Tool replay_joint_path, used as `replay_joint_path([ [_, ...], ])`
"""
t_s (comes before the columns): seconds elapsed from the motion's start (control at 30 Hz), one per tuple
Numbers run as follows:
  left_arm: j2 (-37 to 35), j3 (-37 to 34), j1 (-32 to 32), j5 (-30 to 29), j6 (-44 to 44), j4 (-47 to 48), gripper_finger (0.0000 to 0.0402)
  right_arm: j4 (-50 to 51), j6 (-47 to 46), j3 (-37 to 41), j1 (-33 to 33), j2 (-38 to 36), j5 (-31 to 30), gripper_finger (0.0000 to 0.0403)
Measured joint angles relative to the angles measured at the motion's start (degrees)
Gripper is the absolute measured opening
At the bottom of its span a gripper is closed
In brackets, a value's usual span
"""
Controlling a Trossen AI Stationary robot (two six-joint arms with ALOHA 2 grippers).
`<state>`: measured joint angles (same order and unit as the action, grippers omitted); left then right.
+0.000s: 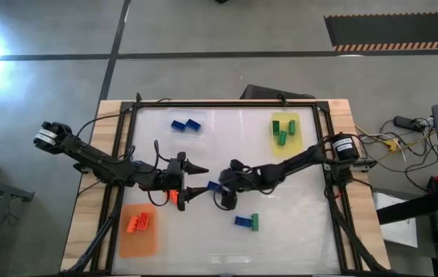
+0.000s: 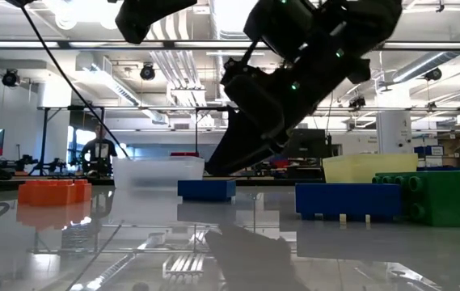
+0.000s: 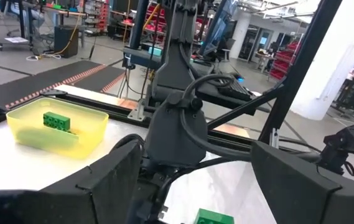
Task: Sort & place blocks by color
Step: Put the blue game piece into the transparent bin
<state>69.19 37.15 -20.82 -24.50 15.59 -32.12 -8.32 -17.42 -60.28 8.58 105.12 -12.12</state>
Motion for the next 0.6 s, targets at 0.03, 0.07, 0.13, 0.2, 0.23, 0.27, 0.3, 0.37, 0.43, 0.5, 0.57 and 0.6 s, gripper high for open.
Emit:
replay_joint_path([
  [0.03,0.0,0.0,0.03,-0.02,0.0,0.01,0.0288,-1.49,-0.24,0.82,0.0,0.0,0.01,0.0237],
  [0.07,0.0,0.0,0.04,-0.02,0.0,0.0,0.0288,-3.22,-0.59,1.65,0.0,0.0,0.0,0.0238],
  [0.13,0.0,0.0,0.09,-0.02,0.0,0.02,0.0288,-6.49,-0.75,3.26,0.0,0.0,0.0,0.0239],
  [0.2,0.0,0.0,0.11,-0.02,0.0,0.02,0.0288,-9.0,-0.73,4.43,0.0,0.0,-0.02,0.0239],
  [0.23,0.0,0.0,0.16,-0.02,-0.02,0.02,0.0288,-10.22,-0.71,4.98,0.0,0.0,-0.02,0.0239],
  [0.27,0.0,0.0,0.22,-0.03,-0.02,0.02,0.0288,-11.36,-0.69,5.42,0.0,0.2,-0.03,0.0239],
  [0.3,0.0,0.0,0.22,-0.08,-0.02,0.02,0.0288,-12.58,-0.69,5.72,0.0,0.56,-0.07,0.0239],
  [0.37,0.0,0.0,0.22,-0.11,-0.02,0.04,0.0288,-14.14,-0.67,6.07,0.0,1.82,-0.07,0.024],
  [0.43,0.0,0.0,0.22,-0.24,-0.02,0.05,0.0288,-15.25,-0.67,5.92,0.02,3.79,-0.04,0.024],
  [0.5,0.0,0.0,0.22,-0.3,-0.02,0.07,0.0288,-15.39,-0.49,5.11,0.06,5.7,-0.84,0.024],
  [0.57,0.0,0.0,0.22,-0.3,-0.02,0.07,0.0288,-15.71,-0.83,4.01,0.2,6.94,-1.04,0.0238],
  [0.6,0.0,0.0,0.22,-0.32,-0.02,0.07,0.0288,-15.85,-0.76,3.65,0.32,7.44,-1.6,0.0236],
])
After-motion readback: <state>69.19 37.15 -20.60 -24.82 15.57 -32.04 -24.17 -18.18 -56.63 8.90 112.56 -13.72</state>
